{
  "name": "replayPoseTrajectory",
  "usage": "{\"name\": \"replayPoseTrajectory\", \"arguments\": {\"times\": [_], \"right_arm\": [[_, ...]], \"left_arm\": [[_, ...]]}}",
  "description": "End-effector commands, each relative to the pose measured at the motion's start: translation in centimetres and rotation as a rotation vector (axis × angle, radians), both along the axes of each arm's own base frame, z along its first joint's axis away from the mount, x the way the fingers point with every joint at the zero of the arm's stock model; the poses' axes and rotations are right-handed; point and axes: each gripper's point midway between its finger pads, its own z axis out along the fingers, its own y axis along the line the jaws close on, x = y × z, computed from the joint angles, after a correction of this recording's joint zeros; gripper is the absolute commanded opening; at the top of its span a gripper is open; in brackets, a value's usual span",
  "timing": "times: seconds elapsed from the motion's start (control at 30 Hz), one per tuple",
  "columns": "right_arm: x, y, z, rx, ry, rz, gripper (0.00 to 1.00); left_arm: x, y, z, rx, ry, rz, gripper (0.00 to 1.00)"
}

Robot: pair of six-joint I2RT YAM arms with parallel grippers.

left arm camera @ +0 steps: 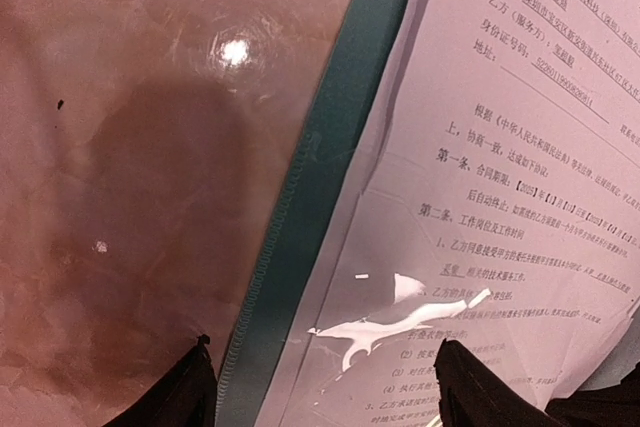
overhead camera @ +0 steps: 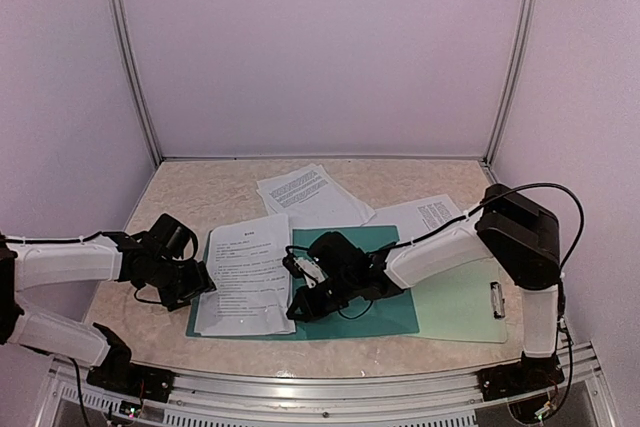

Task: Put the files into the folder
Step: Insert the folder to form pockets on the folder.

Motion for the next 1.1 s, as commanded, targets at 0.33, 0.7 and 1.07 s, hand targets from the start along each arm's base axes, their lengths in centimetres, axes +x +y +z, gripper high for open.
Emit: {"name": "replayPoseTrajectory", "arguments": {"times": [0.33, 0.7, 1.07], "right_arm": [[1.6, -1.7, 2.5, -0.075, -0.118, -0.047, 0.16], [5.2, -3.3, 8.8, -0.072, -0.367, -0.135, 0.49], [15.6, -5.7, 9.6, -0.072, -0.502, -0.191, 0.59]], "left_arm": [[-2.0, 1.5, -0.6, 0.070, 0.062, 0.002, 0.72], [0.4, 1.1, 3.3, 0.122, -0.077, -0.062, 0.77], [3.0, -0.4, 7.1, 0.081, -0.227, -0.084, 0.87]]}}
